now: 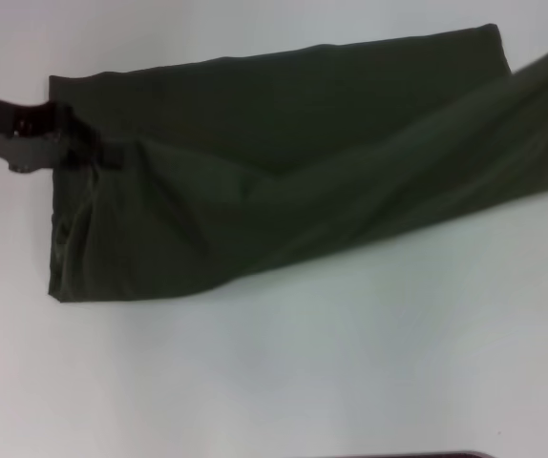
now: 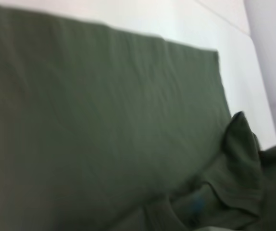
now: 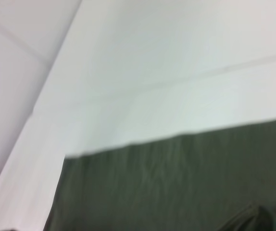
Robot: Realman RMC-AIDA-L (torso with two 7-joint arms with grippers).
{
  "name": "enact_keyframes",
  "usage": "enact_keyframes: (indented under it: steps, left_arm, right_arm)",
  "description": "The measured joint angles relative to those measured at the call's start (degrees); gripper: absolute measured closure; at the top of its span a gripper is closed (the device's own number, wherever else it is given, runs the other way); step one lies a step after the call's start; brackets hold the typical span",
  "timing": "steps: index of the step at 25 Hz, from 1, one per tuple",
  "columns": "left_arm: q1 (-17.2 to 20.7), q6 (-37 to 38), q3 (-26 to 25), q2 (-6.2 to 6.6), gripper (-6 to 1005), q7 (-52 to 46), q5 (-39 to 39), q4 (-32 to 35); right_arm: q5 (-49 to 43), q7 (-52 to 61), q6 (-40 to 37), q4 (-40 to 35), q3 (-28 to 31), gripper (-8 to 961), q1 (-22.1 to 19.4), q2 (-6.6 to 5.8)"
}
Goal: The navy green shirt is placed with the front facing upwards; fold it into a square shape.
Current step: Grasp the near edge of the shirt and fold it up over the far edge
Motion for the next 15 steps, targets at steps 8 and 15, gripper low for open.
enact_keyframes:
  steps: [8,15]
  left_arm:
    - [-0.16,-10.01,0.28,-1.33,972,-1.06,0.01,-0.28]
    - [-0.73,-17.25,0.26,-1.78,972,-1.3,-0.25,-0.02]
  right_arm:
    - [1.37,0.12,3.8,0.55,0.61,919,-0.97,0.17]
    - [1.28,0.44,7.17,0.81,0.42,919,-1.03,1.14]
